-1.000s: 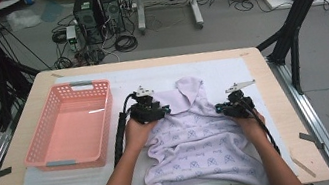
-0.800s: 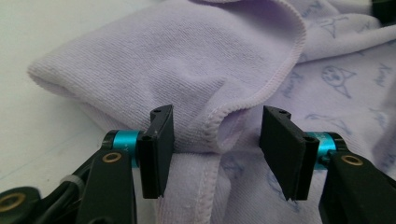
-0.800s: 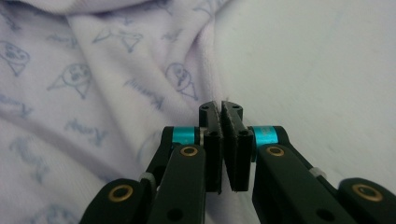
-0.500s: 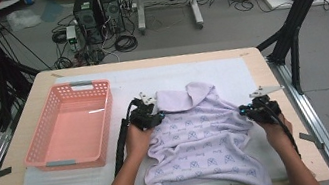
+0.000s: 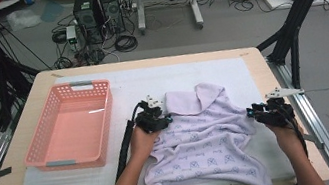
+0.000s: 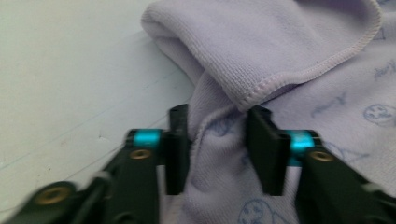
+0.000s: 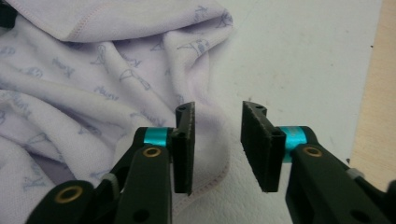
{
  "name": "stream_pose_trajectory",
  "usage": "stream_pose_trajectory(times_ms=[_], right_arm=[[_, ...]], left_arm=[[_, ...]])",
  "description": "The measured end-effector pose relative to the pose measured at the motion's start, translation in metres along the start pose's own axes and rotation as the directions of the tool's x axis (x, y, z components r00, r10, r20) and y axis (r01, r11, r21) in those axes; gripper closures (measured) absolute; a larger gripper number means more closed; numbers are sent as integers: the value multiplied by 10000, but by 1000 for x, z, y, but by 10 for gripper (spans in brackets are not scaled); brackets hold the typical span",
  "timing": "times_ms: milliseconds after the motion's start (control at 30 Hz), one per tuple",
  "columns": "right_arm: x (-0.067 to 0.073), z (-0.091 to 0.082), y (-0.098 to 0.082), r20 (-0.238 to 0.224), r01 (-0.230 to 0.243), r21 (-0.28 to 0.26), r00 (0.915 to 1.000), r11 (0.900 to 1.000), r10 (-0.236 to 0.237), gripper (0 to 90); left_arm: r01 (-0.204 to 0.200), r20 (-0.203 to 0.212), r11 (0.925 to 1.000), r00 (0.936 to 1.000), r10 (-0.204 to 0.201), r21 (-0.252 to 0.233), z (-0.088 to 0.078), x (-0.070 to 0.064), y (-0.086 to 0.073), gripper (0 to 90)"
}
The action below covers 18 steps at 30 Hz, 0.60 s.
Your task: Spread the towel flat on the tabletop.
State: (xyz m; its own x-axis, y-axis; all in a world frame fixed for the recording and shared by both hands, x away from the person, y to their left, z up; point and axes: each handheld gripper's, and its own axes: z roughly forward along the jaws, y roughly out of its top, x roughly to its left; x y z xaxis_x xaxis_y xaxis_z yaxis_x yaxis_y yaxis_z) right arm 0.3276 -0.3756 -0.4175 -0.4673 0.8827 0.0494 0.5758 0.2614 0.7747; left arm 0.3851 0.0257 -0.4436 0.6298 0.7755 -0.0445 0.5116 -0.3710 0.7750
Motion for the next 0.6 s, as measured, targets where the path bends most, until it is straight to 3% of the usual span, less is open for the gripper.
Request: stream_pose_trajectory(times_ms=[33,67,133,267,333,367,400,467,600], right_arm=[[1,2,0,-13,-43,59,10000,10000,43,607],[1,4,0,-60,38,59,10000,10000,-37,595],[3,9,1,-95,12,201,10000,9998,-10,579],[10,28,-1,-366,258,932,9991,9953,-225,581],[16,35,-3,-551,488,1205,9976,9915,-424,629],[19,34,-3,-530,610,1164,9971,9913,-551,743],[20,33,-3,-1001,639,1232,9936,9903,-516,839],[25,30,-2,-825,1099,1365,9916,9845,-992,863],[27,16,-4,-836,1207,1734,9907,9774,-1076,867]], left_arm=[[46,-93,10000,9999,-45,44,-2,1,0,804],[235,-44,9997,9997,-235,76,-4,3,0,819],[415,-71,9989,9991,-413,214,-11,6,0,820],[910,-306,9959,9954,-910,-30,-31,11,-11,819],[937,-391,9956,9949,-933,92,-39,12,-18,820],[932,-434,9956,9948,-926,123,-43,11,-21,821],[978,-446,9951,9943,-971,134,-47,9,-23,822],[960,-360,9952,9948,-952,199,-54,5,-28,822],[1082,235,9934,9937,-1092,393,-68,-3,-41,815]])
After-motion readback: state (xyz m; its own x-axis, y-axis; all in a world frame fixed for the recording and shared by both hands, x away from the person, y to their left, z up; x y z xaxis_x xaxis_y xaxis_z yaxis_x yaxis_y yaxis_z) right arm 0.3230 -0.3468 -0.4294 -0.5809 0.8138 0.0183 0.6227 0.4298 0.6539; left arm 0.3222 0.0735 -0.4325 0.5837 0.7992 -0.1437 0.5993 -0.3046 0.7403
